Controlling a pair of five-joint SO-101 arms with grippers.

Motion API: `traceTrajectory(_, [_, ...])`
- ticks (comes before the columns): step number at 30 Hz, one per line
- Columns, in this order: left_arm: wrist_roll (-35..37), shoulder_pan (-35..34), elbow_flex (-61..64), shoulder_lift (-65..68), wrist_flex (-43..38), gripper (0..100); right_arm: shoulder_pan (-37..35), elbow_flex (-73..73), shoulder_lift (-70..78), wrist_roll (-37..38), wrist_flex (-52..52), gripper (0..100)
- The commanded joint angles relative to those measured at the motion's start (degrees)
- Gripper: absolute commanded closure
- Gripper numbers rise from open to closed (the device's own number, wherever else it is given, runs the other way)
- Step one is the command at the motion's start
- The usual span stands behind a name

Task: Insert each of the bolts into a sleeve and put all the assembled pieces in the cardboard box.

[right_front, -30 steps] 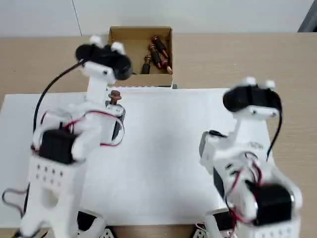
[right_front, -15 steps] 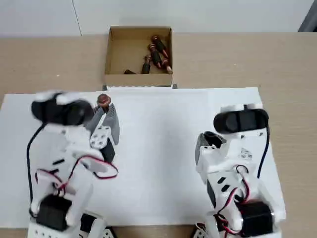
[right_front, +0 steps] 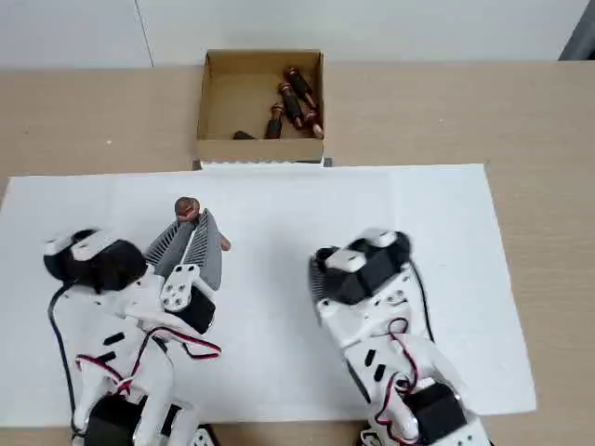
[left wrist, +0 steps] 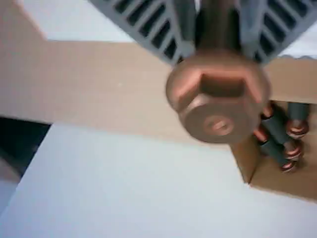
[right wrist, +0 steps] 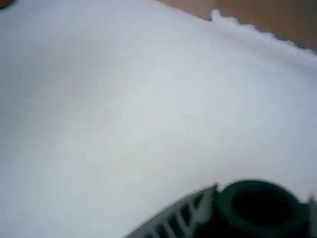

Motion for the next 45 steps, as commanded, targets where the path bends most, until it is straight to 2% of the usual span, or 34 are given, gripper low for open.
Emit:
traceTrajectory(1, [3.9,0.6,1.3,-1.8,-3.8,100,-4.4,1.3,-0.6,2.8,-5.8,99.6])
traceTrajectory(4, [7.6,1.6,1.5,-1.6,-4.7,100,-8.0,3.3,-0.9,6.7,-9.1,99.6])
traceTrajectory(8, [10.4,7.0,1.5,-1.6,-4.7,100,-11.7,5.5,-0.9,10.1,-13.9,99.6])
traceTrajectory(14, [11.0,10.1,1.5,-1.6,-4.7,100,-12.4,8.9,-0.9,14.6,-19.4,99.6])
traceTrajectory(32, [10.9,10.4,6.9,-1.5,-4.7,100,-12.2,7.4,-0.9,15.0,-21.1,99.6])
traceTrajectory(35, [10.9,13.3,8.4,-1.5,-4.5,100,-12.2,7.4,-0.9,16.1,-21.1,99.6])
traceTrajectory(39, [7.2,19.2,9.3,-1.4,-2.1,100,-12.2,7.4,-0.9,17.2,-21.1,99.6])
traceTrajectory(45, [1.8,23.3,11.7,-1.5,5.7,100,-12.1,7.5,-0.9,17.2,-21.1,99.6])
